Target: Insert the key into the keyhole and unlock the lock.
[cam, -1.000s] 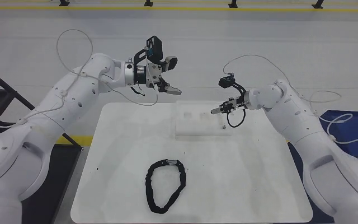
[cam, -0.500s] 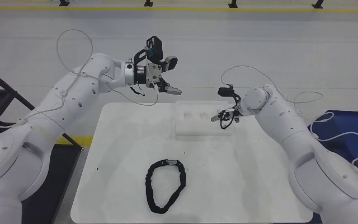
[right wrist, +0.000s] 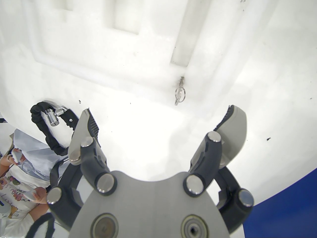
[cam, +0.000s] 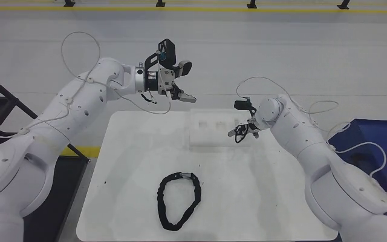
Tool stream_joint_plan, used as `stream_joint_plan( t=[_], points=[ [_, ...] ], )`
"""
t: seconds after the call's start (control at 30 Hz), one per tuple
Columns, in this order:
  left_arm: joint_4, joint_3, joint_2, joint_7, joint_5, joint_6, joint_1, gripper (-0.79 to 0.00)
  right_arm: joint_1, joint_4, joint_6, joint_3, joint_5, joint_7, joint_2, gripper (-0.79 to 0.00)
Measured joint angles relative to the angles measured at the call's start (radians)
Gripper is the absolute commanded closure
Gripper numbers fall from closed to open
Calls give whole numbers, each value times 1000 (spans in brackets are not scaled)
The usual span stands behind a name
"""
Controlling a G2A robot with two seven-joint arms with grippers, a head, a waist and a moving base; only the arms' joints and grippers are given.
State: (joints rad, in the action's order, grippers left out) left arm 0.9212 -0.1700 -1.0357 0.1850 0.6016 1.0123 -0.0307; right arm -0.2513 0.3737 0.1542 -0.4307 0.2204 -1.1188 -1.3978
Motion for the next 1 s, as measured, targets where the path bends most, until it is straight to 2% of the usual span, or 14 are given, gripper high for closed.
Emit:
stream_joint_plan(
  t=[0.23, 0.4, 0.63, 0.67, 0.7, 0.8, 0.87, 1.0],
  points=[
    [0, 0, 0, 0, 0, 0, 0, -785, -1, 1, -1, 0, 1, 2, 0, -785],
    [0, 0, 0, 0, 0, 0, 0, -785, -15, 54, -54, 9, 60, 49, 2, -785],
    [0, 0, 0, 0, 0, 0, 0, -785, -44, 107, -105, 15, 110, 33, -1, -785],
    [0, 0, 0, 0, 0, 0, 0, -785, -46, 110, -112, 15, 117, 33, -1, -767],
    [0, 0, 0, 0, 0, 0, 0, -785, -49, 113, -119, 15, 123, 33, -2, -696],
    [0, 0, 0, 0, 0, 0, 0, -785, -54, 120, -142, 14, 139, 28, -3, -385],
    [0, 0, 0, 0, 0, 0, 0, -785, -58, 122, -146, 9, 143, 28, -3, -329],
    [0, 0, 0, 0, 0, 0, 0, -785, -64, 115, -149, -2, 146, 32, -2, -286]
  ],
)
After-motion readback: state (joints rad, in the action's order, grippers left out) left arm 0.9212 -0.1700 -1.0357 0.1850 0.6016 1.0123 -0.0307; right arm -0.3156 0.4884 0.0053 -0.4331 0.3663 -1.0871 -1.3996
